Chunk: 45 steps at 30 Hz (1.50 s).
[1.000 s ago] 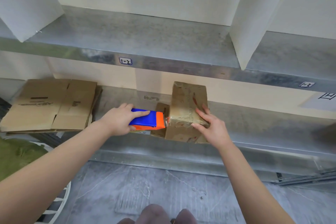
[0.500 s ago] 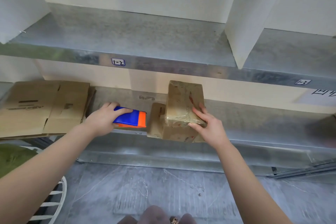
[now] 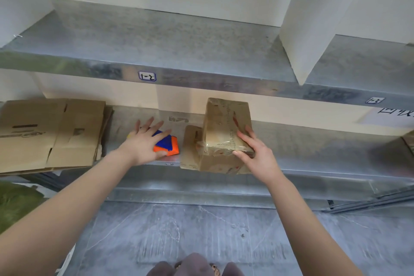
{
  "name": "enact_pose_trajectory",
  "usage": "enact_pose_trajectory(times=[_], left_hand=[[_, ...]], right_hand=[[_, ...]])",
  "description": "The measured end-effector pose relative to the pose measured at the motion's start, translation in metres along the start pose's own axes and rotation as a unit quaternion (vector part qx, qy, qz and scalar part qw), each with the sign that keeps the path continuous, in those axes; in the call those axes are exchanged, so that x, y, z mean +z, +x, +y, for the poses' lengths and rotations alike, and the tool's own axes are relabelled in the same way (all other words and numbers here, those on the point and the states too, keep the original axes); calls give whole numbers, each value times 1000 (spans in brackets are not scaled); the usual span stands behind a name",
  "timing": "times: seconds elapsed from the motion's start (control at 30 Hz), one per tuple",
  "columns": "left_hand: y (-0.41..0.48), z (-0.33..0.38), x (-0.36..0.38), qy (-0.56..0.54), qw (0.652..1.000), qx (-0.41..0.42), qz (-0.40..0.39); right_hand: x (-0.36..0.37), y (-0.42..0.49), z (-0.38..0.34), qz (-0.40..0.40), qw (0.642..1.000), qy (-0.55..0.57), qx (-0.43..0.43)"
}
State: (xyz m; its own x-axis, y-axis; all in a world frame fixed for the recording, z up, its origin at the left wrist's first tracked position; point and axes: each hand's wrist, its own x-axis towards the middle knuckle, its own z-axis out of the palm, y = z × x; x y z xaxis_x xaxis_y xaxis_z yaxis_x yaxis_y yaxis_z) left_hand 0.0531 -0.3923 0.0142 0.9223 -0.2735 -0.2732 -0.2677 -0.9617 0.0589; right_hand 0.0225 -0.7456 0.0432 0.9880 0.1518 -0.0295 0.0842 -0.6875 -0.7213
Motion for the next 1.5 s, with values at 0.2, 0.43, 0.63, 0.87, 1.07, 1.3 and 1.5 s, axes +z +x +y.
enact_pose_trajectory(times=[0.2,0.43,0.63,0.87,1.07,1.3,1.5], left_hand=[[-18,92,-14,-212,957,102,168],[-11,127,-11,-241,950,140,138],[5,135,-13,-203,944,123,229],[14,140,-10,-279,918,103,262],[-7,106,-20,-244,940,137,194],[-19,138,-2,-408,906,-41,108],[-9,151,-13,-386,919,-52,54]], right_hand=[[2,-4,-2,-2,999,-44,-15],[-1,-23,6,17,998,-34,-58],[9,-20,11,82,996,-16,-30],[18,-11,5,126,992,-4,7],[-17,-16,25,-13,999,34,-8],[-9,-17,17,10,989,136,63],[-4,-19,18,-1,981,179,76]])
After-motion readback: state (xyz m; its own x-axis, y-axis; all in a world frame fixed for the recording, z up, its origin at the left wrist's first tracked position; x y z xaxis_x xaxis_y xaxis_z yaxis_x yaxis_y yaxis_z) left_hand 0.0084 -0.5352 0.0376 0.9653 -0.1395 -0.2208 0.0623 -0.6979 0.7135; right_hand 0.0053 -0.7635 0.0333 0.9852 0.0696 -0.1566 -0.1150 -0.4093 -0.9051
